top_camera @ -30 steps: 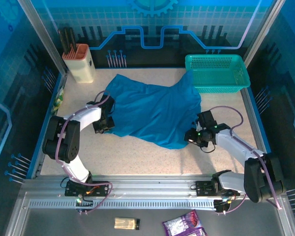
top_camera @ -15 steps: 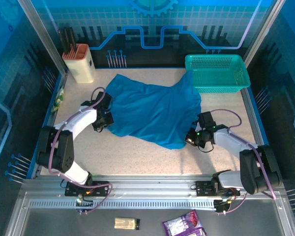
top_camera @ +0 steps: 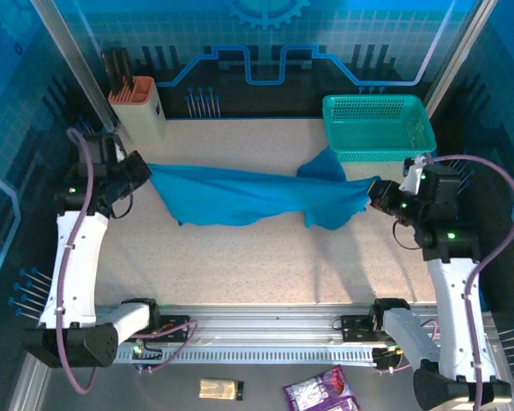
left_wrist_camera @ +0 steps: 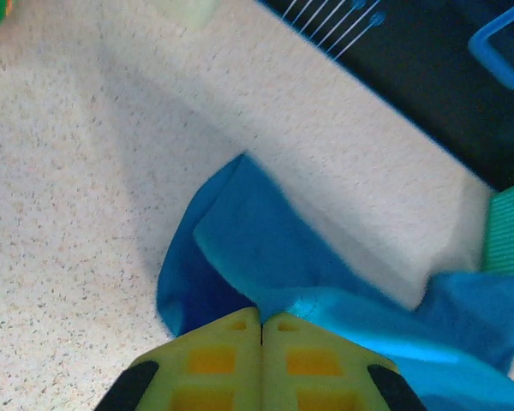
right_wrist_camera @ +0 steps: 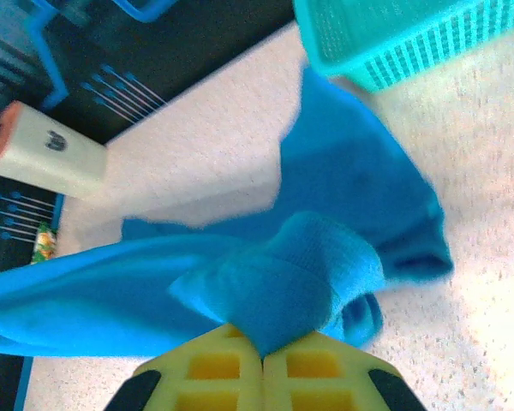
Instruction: Fold the inside-out t-shirt
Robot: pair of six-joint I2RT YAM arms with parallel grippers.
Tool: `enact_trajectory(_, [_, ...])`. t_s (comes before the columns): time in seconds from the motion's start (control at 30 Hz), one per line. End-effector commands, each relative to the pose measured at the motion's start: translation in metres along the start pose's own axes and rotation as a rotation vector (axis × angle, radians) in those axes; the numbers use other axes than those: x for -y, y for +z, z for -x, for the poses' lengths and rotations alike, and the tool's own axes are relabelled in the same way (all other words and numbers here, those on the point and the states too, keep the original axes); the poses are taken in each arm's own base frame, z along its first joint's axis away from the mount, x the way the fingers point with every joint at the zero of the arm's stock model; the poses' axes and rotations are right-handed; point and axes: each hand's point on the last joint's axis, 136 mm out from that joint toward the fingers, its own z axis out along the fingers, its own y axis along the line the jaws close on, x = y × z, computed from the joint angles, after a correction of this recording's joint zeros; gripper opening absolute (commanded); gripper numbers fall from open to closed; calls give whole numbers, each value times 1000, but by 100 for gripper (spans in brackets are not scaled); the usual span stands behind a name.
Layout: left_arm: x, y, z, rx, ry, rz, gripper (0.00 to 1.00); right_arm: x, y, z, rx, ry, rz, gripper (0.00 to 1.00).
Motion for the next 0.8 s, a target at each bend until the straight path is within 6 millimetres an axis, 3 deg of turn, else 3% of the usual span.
enact_trajectory(0.0, [0,4,-8,-101,11,-12,0,0,-6,2,-41,-32,-24,0])
enact_trajectory(0.07, [-5,26,-11,-144,-5,-4,0,2,10,12,-44,-38,-29,0])
enact_trajectory(0.17, [-13,74,-25,-258,-38,-14,0,19,53,18,-98,-21,-68,0])
enact_trajectory(0.27, [-29,121,-46,-354,-60,15,0,52,102,11,-196,9,-154,0])
enact_trajectory(0.37, [-48,156,-66,-425,-76,58,0,83,136,-11,-337,48,-254,17])
enact_trajectory(0.47, [-57,171,-75,-444,-83,78,0,96,141,-31,-393,52,-281,27])
enact_trajectory(0.77, [-60,176,-72,-438,-72,97,0,132,112,-114,-507,76,-375,39])
